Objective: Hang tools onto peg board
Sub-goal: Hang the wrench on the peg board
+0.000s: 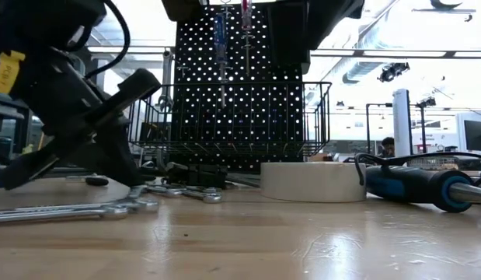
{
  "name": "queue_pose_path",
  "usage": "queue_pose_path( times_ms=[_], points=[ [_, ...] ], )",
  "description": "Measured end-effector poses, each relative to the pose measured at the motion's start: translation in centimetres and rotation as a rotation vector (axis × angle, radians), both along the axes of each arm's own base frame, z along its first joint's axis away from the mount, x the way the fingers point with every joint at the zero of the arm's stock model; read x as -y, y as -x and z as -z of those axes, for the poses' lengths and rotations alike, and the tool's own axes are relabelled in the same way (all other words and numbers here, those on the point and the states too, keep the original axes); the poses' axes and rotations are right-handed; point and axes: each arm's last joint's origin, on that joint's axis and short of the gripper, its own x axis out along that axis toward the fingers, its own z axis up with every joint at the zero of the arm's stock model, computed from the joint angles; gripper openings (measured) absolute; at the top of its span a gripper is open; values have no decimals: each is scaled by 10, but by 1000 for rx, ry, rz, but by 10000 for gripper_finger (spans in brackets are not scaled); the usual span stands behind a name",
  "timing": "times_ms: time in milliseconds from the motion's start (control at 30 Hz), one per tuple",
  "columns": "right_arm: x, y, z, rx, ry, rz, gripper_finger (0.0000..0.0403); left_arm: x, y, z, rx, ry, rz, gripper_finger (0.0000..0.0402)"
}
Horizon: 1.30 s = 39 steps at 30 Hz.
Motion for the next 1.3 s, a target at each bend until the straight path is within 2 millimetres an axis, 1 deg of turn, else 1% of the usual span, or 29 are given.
queue_pose_path(
  times_ms=[100,200,300,467,600,700,800,900,1000,1067,1167,1233,1300],
  points=[
    [-3,-6,8,-4,-20,-7,0,7,-1,1,31,54,1,0],
    [-7,-15,17,8,-45,-31,0,10,-5,0,50,92,52,0],
    [-12,-25,27,23,-75,-83,0,13,-8,-2,84,115,73,0],
    [-17,-51,52,69,-140,-181,0,9,-11,-3,120,125,13,0],
    [-24,-77,73,186,-217,-214,0,7,-13,-4,144,127,-6,0],
    [-27,-94,94,263,-282,-136,0,6,-15,-5,154,130,-20,0],
    [-29,-108,111,312,-417,-14,9,6,-15,-5,158,127,-29,0],
    [-31,-114,127,311,-495,69,41,6,-15,-5,160,128,-26,0],
    [-32,-115,138,290,-531,149,94,6,-15,-5,158,129,-23,0],
    [-31,-114,141,276,-521,196,135,6,-15,-5,160,128,-20,0],
    [-25,-111,144,252,-460,255,188,6,-15,-6,165,135,-18,0],
    [-22,-109,146,235,-445,317,206,7,-16,-6,177,141,-16,0],
    [-18,-110,146,234,-452,363,210,7,-17,-7,186,148,-16,0]
  ],
)
